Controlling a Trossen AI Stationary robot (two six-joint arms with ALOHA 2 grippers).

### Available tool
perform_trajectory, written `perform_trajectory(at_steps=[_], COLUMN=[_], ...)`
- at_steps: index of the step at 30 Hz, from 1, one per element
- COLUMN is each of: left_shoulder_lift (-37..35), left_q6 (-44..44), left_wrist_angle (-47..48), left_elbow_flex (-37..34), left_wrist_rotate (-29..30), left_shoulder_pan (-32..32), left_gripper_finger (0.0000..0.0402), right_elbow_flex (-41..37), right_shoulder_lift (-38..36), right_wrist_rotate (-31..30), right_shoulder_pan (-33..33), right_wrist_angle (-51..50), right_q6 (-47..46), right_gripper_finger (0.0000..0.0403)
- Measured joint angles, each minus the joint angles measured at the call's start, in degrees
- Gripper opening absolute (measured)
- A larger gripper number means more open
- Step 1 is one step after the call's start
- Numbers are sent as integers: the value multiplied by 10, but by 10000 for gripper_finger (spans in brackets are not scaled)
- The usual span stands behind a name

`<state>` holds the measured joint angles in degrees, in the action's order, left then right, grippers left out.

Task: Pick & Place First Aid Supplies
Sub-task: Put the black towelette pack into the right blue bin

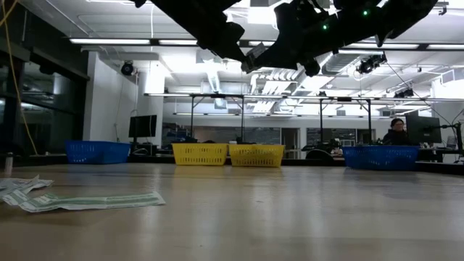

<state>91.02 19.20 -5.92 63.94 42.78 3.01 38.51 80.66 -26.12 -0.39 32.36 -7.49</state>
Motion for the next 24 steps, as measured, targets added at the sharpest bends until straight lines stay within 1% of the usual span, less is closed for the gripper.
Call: perform_trajectory(at_steps=[4, 7, 9, 11, 14, 16, 19, 24], left_shoulder_lift=[0, 0, 0, 0, -8, -23, -54, -79], left_q6=[0, 18, 27, 30, 28, 12, -33, -96], left_wrist_angle=[1, 6, 10, 15, 44, 65, 122, 223], left_elbow_flex=[0, 0, 0, 0, 0, 1, 1, 1], left_wrist_rotate=[-10, -21, -33, -31, 16, 47, 53, 47], left_shoulder_pan=[0, 0, 0, 0, 0, 0, 0, 0], left_gripper_finger=[4, 26, 51, 82, 133, 160, 184, 182], right_elbow_flex=[0, 0, 0, 0, 0, 0, 0, 0], right_shoulder_lift=[0, 0, 0, 0, -3, -10, -32, -84], right_wrist_rotate=[-2, -2, -2, -3, -14, -39, -67, -81], right_shoulder_pan=[0, 0, 0, 0, 0, 0, -7, -44], right_wrist_angle=[-1, -4, -5, -6, -22, -52, -114, -251], right_q6=[-6, -2, -4, -2, -2, -5, -22, -77], right_gripper_finger=[8, 4, 4, 3, 2, 2, 1, 1])
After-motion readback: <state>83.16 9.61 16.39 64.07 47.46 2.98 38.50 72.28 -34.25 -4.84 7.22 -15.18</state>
